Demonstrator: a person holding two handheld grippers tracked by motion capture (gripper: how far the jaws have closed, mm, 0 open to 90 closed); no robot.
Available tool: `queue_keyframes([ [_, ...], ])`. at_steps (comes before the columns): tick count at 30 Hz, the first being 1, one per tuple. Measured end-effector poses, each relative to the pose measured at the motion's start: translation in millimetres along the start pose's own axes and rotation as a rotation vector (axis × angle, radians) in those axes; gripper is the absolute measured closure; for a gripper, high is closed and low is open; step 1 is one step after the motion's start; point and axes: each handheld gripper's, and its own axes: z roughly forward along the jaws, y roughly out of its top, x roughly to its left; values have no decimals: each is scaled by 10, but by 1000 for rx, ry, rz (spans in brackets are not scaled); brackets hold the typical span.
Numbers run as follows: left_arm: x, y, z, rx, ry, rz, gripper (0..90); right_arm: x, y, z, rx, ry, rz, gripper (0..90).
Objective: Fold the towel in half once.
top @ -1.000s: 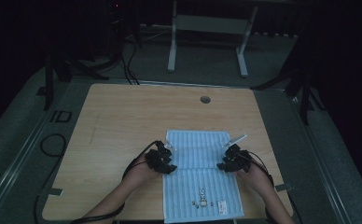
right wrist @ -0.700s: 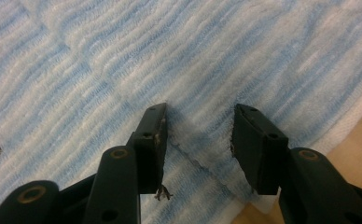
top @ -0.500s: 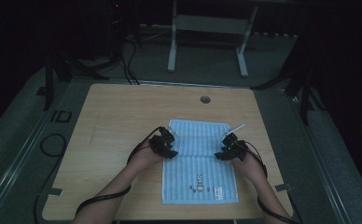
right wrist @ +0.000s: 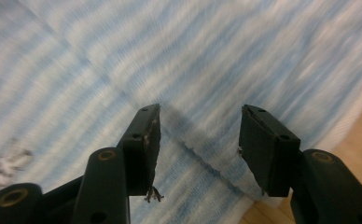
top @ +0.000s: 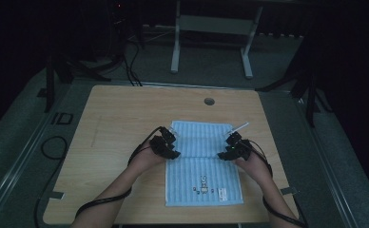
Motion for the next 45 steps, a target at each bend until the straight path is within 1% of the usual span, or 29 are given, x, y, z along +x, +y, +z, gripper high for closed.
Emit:
queue_keyframes([
  [2, 47, 28, -65, -15, 2, -14, 562, -23, 30, -84, -24, -6, -6, 478],
  [5, 147, 87, -122, -6, 35, -22, 562, -121, 97, -173, -33, -40, -2, 476],
  [9, 332, 192, -150, 3, 57, -61, 562, -320, 210, -243, -44, -70, 28, 476],
  [12, 461, 293, -142, 13, 82, -80, 562, -488, 308, -257, -44, -85, 59, 476],
  [14, 543, 373, -128, 14, 103, -95, 552, -597, 373, -254, -43, -98, 87, 476],
  [16, 608, 440, -106, 18, 107, -105, 544, -714, 441, -241, -53, -106, 117, 475],
  [19, 699, 532, -49, 30, 124, -125, 543, -858, 523, -193, -47, -113, 162, 476],
  [20, 729, 559, -20, 34, 132, -126, 525, -900, 547, -168, -41, -110, 172, 476],
  [21, 769, 596, 32, 38, 135, -139, 517, -937, 569, -136, -29, -117, 182, 476],
  [22, 769, 596, 32, 38, 135, -139, 517, -937, 569, -136, -29, -117, 182, 476],
  [24, 830, 654, 156, 50, 138, -171, 498, -1026, 623, -18, -3, -116, 204, 479],
  [25, 830, 654, 156, 50, 138, -171, 498, -1026, 623, -18, -3, -116, 204, 479],
  [26, 847, 668, 209, 51, 128, -181, 498, -1035, 629, 4, -1, -120, 208, 485],
  [27, 856, 676, 253, 53, 127, -185, 498, -1051, 635, 43, 3, -121, 225, 489],
  [28, 858, 683, 298, 60, 131, -190, 498, -1061, 638, 78, 11, -127, 229, 493],
  [30, 854, 694, 380, 66, 127, -185, 498, -1072, 643, 143, 28, -141, 219, 500],
  [31, 845, 703, 419, 79, 136, -177, 498, -1076, 648, 172, 34, -146, 223, 507],
  [33, 831, 715, 481, 85, 135, -178, 498, -1090, 658, 223, 30, -151, 223, 523],
  [35, 812, 727, 521, 84, 146, -166, 498, -1104, 668, 269, 26, -134, 245, 531],
  [36, 815, 726, 541, 93, 138, -164, 497, -1107, 673, 293, 27, -136, 247, 545],
  [37, 813, 721, 555, 89, 141, -161, 496, -1108, 676, 320, 34, -133, 250, 552],
  [38, 821, 726, 559, 88, 149, -168, 483, -1103, 678, 350, 42, -132, 253, 552],
  [39, 824, 726, 560, 86, 151, -173, 479, -1095, 680, 392, 62, -135, 242, 555],
  [40, 816, 724, 563, 83, 156, -172, 479, -1087, 679, 417, 76, -139, 236, 571],
  [41, 798, 720, 567, 75, 164, -167, 480, -1072, 676, 437, 75, -149, 224, 590],
  [42, 783, 709, 568, 61, 159, -161, 487, -1061, 680, 440, 73, -147, 224, 614],
  [43, 769, 699, 568, 48, 155, -159, 539, -1049, 682, 441, 72, -148, 221, 659],
  [44, 757, 687, 565, 39, 151, -156, 561, -1033, 685, 442, 70, -142, 212, 697],
  [45, 746, 682, 566, 29, 142, -150, 635, -1017, 689, 446, 68, -134, 200, 768],
])
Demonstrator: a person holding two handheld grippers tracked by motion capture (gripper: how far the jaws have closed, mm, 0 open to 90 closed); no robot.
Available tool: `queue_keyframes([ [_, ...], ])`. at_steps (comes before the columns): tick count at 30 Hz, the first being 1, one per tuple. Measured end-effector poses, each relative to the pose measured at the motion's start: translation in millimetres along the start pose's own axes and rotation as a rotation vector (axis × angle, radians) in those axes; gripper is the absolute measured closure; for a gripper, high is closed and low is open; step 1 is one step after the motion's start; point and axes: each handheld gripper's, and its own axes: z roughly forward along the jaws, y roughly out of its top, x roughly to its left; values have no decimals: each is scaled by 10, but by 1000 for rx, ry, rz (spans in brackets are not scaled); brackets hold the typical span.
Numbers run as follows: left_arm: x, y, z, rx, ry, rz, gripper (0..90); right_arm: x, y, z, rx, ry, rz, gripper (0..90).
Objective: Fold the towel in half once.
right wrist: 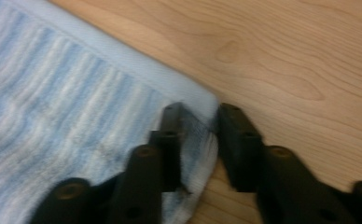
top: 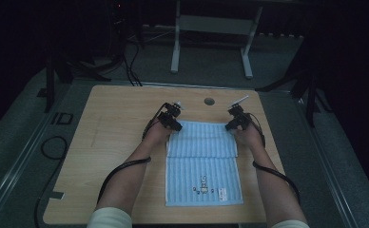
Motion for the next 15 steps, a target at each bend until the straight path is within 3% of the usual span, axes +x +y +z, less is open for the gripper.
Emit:
queue_keyframes([
  [3, -35, 22, 0, 13, -33, 6, 845, 50, 22, 1, 16, -6, -32, 823],
  [6, -38, 49, -21, 29, -34, 0, 865, 82, 33, -15, 19, -22, -49, 832],
  [10, -3, 101, -177, -22, -55, -19, 866, 36, 49, -119, -15, -3, -31, 832],
  [15, 51, 238, -568, -119, -52, -10, 865, -1, 169, -413, -93, 1, -31, 832],
])
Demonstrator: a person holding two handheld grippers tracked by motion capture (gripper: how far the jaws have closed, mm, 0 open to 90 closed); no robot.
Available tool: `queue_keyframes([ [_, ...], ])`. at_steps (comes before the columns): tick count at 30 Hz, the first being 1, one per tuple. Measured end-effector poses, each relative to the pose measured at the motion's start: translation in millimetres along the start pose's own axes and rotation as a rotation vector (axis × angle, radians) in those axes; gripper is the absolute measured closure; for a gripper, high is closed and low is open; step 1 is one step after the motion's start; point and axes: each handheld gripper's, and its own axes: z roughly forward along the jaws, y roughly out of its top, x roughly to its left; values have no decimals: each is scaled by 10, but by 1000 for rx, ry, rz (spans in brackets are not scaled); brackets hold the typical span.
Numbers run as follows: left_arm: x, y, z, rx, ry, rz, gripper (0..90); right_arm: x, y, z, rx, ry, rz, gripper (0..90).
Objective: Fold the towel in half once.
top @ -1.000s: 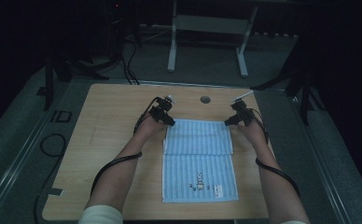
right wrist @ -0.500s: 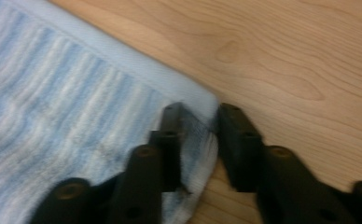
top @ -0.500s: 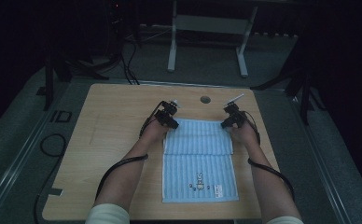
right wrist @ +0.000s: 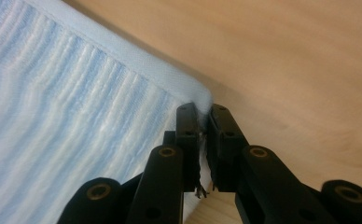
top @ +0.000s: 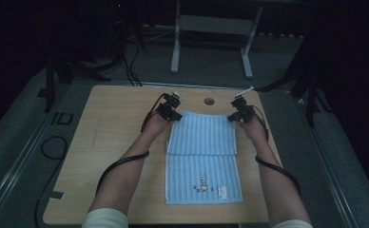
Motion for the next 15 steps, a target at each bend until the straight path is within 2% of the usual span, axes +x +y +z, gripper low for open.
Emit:
queue_keyframes([
  [3, 14, 110, -242, -41, 23, 25, 864, -11, 120, -205, -45, -2, -4, 833],
  [10, 62, 334, -788, -145, 81, 37, 863, 80, 452, -689, -142, -24, -53, 832],
  [15, 54, 345, -1067, -204, 105, 55, 863, 148, 613, -1096, -224, -36, -96, 832],
])
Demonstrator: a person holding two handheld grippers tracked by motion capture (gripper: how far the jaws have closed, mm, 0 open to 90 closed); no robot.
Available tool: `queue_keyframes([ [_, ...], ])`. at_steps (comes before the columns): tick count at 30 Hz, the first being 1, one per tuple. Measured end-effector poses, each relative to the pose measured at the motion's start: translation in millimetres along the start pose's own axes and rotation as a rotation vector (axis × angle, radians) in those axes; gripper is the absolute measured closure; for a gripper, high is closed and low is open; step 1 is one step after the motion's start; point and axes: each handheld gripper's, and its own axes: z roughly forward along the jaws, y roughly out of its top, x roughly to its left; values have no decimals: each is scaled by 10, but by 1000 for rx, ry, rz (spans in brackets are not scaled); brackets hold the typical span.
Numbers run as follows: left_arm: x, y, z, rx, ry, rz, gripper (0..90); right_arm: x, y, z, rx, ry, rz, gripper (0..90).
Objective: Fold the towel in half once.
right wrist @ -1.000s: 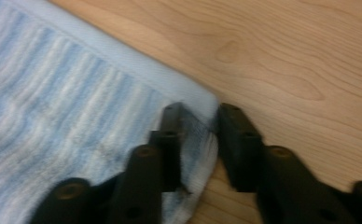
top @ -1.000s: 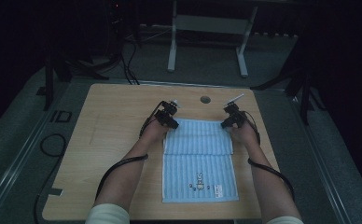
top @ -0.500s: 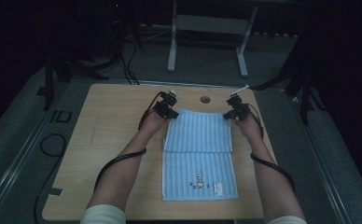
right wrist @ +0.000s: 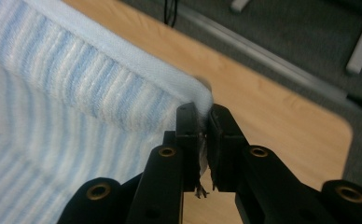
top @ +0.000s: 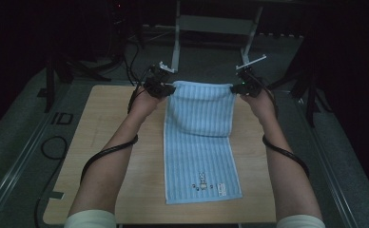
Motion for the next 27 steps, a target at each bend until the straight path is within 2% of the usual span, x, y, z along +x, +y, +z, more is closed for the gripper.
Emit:
queue_keyframes([
  [2, -23, -28, -85, -34, -7, -1, 862, 10, 29, -130, -30, 6, -5, 832],
  [4, -69, -63, -161, -50, -8, 15, 862, 20, 27, -228, -44, 15, -9, 831],
  [6, -117, -109, -236, -57, -29, 21, 862, 52, -5, -314, -61, 20, -25, 831],
  [7, -145, -143, -270, -59, -22, 34, 862, 82, -38, -360, -74, 30, -24, 831],
  [9, -192, -232, -316, -61, -37, 34, 861, 144, -129, -422, -85, 48, -46, 831],
  [11, -244, -348, -346, -58, -34, 45, 861, 218, -257, -475, -103, 64, -61, 831],
  [13, -298, -477, -360, -56, -52, 42, 861, 284, -420, -514, -119, 95, -65, 831],
  [19, -533, -905, -361, -58, -75, 55, 860, 441, -913, -460, -86, 163, -64, 831],
  [21, -626, -1048, -341, -34, -87, 60, 860, 498, -1068, -422, -60, 171, -80, 831],
  [23, -717, -1182, -304, -4, -103, 59, 857, 533, -1222, -379, -48, 189, -73, 831],
  [27, -878, -1435, -209, 44, -138, 70, 857, 581, -1487, -223, 18, 217, -74, 831],
])
